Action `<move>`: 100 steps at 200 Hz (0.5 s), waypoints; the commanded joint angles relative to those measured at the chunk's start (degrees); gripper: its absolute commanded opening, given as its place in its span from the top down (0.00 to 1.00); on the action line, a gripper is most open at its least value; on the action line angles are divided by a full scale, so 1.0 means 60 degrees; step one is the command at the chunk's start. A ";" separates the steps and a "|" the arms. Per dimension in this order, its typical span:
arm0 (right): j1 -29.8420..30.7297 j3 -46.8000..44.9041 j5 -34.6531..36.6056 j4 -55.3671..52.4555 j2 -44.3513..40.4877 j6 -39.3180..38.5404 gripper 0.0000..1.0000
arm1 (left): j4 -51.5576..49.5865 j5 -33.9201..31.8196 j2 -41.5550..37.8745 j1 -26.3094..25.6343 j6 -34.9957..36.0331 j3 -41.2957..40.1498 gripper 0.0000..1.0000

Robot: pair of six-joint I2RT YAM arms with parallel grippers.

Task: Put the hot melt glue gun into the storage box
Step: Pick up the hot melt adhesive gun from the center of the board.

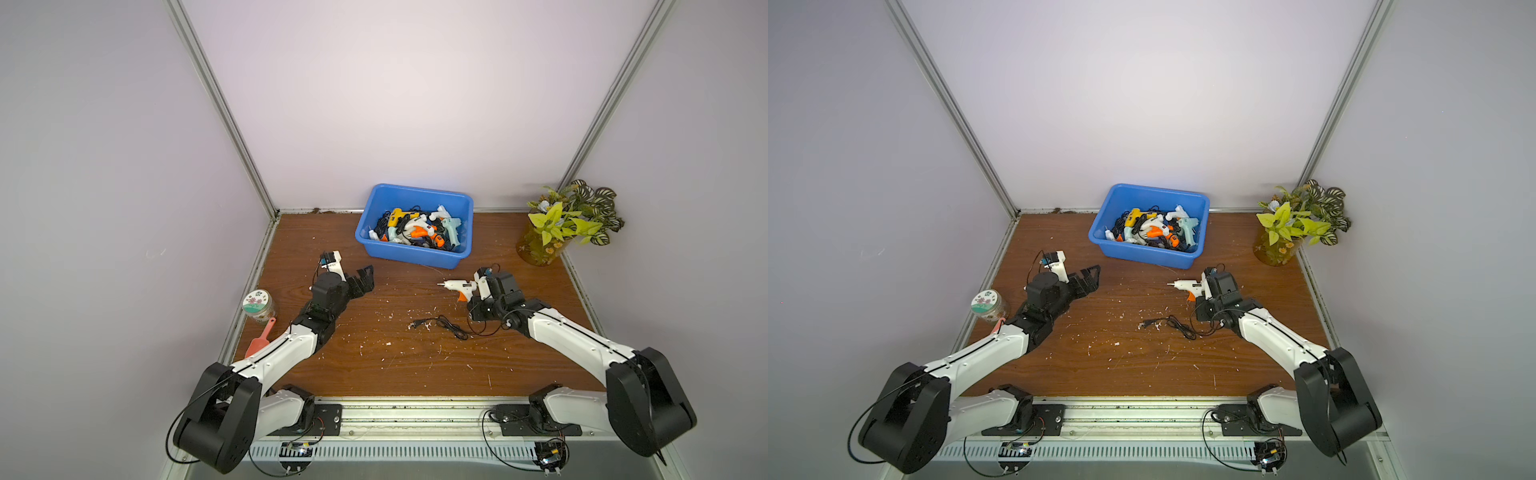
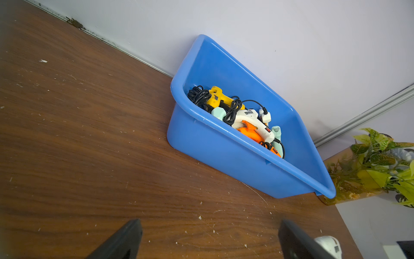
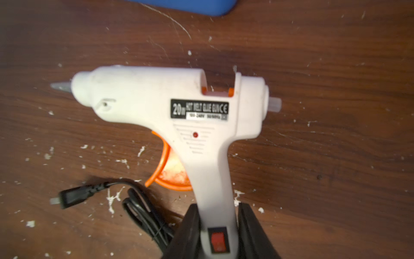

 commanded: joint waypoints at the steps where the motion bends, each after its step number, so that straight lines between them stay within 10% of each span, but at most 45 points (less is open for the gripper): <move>1: 0.0068 -0.0035 -0.0424 0.0423 -0.0786 -0.0226 0.98 | 0.0168 0.0039 0.0123 0.0009 -0.0073 0.0083 0.00; 100: 0.0390 0.1208 -0.1450 0.1085 -0.2248 0.0169 1.00 | 0.0366 0.0257 0.0398 0.0008 -0.0173 0.0090 0.00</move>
